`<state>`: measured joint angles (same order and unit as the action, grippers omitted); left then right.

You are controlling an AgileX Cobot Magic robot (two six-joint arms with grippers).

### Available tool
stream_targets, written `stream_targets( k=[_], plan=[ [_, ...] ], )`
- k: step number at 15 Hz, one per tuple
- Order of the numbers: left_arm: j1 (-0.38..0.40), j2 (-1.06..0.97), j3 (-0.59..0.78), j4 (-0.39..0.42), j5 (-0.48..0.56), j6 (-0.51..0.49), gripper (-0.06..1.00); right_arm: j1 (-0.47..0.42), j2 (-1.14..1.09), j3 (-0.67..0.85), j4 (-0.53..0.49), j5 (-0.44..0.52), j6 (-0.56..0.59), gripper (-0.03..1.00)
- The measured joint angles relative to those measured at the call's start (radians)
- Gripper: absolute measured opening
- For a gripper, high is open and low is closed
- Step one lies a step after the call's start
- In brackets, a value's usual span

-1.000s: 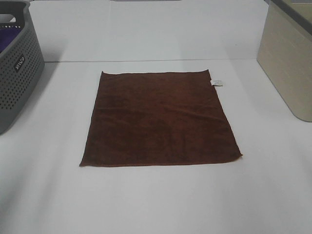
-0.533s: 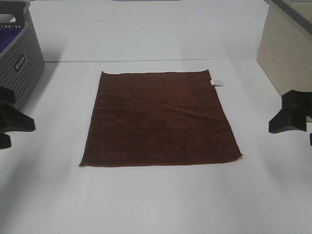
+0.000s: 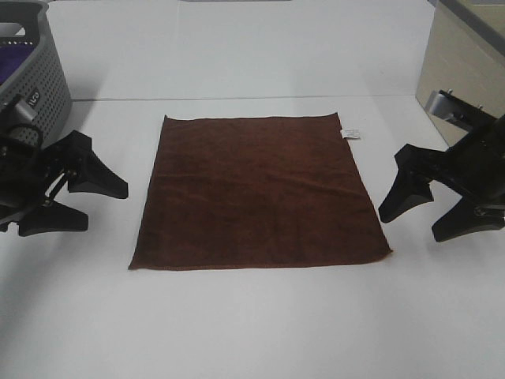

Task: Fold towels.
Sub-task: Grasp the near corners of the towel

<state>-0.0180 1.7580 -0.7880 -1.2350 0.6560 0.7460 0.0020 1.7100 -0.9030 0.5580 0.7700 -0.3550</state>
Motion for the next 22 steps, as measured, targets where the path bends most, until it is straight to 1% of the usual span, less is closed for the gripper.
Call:
stream_targets(
  k=[2, 3, 5, 6, 7, 9, 11, 14, 16, 17, 19, 20, 21, 22],
  plan=[
    [0.000, 0.063, -0.045, -0.006, 0.041, 0.040, 0.73, -0.008, 0.091, -0.046, 0.064, 0.029, -0.077, 0.76],
    [0.000, 0.093, -0.061, -0.013, 0.051, 0.071, 0.73, -0.028, 0.127, -0.061, 0.120, 0.054, -0.130, 0.76],
    [0.000, 0.137, -0.075, -0.044, 0.054, 0.139, 0.73, -0.126, 0.187, -0.071, 0.256, 0.107, -0.263, 0.76],
    [0.000, 0.153, -0.075, -0.070, 0.062, 0.178, 0.73, -0.169, 0.207, -0.072, 0.302, 0.126, -0.318, 0.76],
    [0.000, 0.172, -0.075, -0.106, 0.081, 0.219, 0.73, -0.198, 0.219, -0.073, 0.313, 0.132, -0.348, 0.76],
    [0.000, 0.217, -0.076, -0.170, 0.106, 0.274, 0.73, -0.214, 0.232, -0.073, 0.313, 0.131, -0.369, 0.76],
    [0.000, 0.255, -0.076, -0.204, 0.103, 0.302, 0.73, -0.216, 0.255, -0.073, 0.313, 0.129, -0.386, 0.76],
    [0.000, 0.287, -0.076, -0.228, 0.102, 0.310, 0.74, -0.216, 0.321, -0.082, 0.318, 0.118, -0.391, 0.76],
    [-0.014, 0.311, -0.078, -0.265, 0.109, 0.310, 0.74, -0.216, 0.350, -0.093, 0.360, 0.137, -0.393, 0.75],
    [-0.049, 0.325, -0.089, -0.291, 0.111, 0.310, 0.73, -0.193, 0.368, -0.099, 0.384, 0.148, -0.401, 0.75],
    [-0.106, 0.349, -0.120, -0.316, 0.113, 0.310, 0.73, -0.124, 0.381, -0.103, 0.407, 0.151, -0.412, 0.74],
    [-0.119, 0.356, -0.128, -0.320, 0.114, 0.310, 0.73, -0.083, 0.381, -0.103, 0.413, 0.140, -0.413, 0.74],
    [-0.144, 0.366, -0.143, -0.329, 0.118, 0.310, 0.73, -0.058, 0.381, -0.108, 0.413, 0.128, -0.413, 0.71],
    [-0.151, 0.368, -0.144, -0.335, 0.114, 0.310, 0.69, -0.046, 0.386, -0.115, 0.413, 0.117, -0.412, 0.66]
  ],
)
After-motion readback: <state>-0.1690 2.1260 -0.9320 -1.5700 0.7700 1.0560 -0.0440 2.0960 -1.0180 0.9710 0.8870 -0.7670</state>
